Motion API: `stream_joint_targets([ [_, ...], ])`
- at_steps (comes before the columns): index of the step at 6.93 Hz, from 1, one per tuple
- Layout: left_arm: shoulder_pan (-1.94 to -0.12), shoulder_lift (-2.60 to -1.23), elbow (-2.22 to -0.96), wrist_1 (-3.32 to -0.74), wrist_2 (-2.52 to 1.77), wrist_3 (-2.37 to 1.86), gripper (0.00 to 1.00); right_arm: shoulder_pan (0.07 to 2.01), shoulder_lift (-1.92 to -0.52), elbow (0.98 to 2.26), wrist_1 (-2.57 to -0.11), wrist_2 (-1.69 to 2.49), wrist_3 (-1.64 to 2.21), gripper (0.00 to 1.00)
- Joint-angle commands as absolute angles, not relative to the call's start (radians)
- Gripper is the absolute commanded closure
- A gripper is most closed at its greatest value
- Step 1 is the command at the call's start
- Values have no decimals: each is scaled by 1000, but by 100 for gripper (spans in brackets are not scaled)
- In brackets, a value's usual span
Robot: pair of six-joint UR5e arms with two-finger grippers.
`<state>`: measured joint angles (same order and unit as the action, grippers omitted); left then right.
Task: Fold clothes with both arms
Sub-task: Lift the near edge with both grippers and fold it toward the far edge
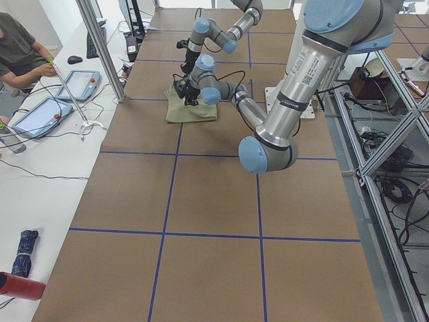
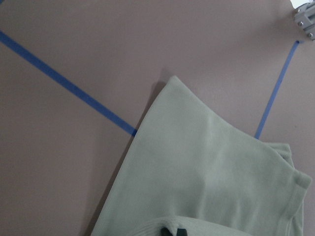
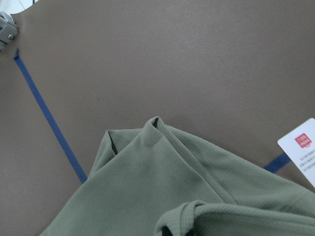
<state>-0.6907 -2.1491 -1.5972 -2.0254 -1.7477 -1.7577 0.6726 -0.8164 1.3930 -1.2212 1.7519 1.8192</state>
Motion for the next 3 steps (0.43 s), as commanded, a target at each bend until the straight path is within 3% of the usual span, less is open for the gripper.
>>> stream_joint_targets([
  [1, -698, -2195, -1437, -2122, -1718, -1718, 100, 683, -764, 1243, -1130, 1763, 1776, 58],
  [2, -703, -2218, -1317, -2222, -1657, -1673, 59, 684, -755, 1185, -1085, 1761, 1667, 1],
  [3, -757, -2247, -1260, -2236, -1652, -1596, 49, 745, -724, 1127, -1083, 1811, 1493, 0],
])
